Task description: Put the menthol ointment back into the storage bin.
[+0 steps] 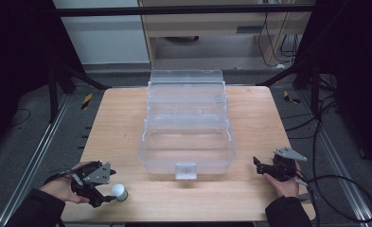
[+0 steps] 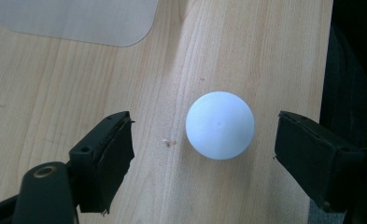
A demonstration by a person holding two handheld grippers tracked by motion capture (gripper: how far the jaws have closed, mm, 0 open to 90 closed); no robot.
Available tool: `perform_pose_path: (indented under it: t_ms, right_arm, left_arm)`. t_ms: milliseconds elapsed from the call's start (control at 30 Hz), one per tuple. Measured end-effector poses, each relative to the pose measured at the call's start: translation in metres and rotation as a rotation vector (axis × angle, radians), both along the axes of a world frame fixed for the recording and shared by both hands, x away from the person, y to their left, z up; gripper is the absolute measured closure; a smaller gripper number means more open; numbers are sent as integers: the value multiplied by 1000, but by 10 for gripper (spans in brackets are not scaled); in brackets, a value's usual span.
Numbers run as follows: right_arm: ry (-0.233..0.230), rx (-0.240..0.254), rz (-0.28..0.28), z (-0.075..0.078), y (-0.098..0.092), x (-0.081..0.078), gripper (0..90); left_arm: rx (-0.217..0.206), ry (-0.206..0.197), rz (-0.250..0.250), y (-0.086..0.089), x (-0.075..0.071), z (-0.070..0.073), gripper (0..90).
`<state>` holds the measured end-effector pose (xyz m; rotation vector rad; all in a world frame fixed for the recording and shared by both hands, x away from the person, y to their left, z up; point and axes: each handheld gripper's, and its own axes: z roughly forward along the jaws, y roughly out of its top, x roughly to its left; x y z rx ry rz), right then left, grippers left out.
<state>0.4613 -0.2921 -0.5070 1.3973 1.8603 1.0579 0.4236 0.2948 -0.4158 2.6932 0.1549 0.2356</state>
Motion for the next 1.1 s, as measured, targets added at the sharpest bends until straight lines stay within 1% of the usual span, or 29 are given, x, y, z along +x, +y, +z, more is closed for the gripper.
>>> perform_pose_path:
  t_ms: [33,100,167,267,367,533,700,733,800,867,967,1100]
  right_arm:
    - [-1,0,-1,0,0,0,63]
    - [-2,-1,0,0,0,0,63]
    - [-2,-2,0,0,0,0,64]
    - [-1,-5,0,0,0,1,64]
    - [0,-2,-1,0,0,0,66]
    - [0,-2,-2,0,0,0,67]
    - [1,-4,0,0,1,0,73]
    - [-3,-11,2,0,0,0,73]
    - [-4,-12,3,0,0,0,75]
    - [-6,-13,5,0,0,0,77]
    - [-2,-10,5,0,1,0,79]
    - [-3,-10,3,0,1,0,81]
  left_arm:
    - [-2,4,2,-1,0,-2,192]
    - [20,2,-9,-3,0,-3,193]
    - [24,3,-18,-5,1,-4,196]
    - [16,8,-16,-6,2,-7,204]
    - [25,9,-16,-7,3,-10,214]
    - [28,14,-24,-7,4,-14,250]
    - [47,24,-43,-9,4,-16,307]
    - [52,27,-46,-10,4,-18,319]
    - [52,34,-41,-11,4,-19,341]
    - [61,40,-43,-11,4,-19,387]
    - [66,46,-45,-11,4,-19,429]
    - [78,52,-51,-12,4,-19,449]
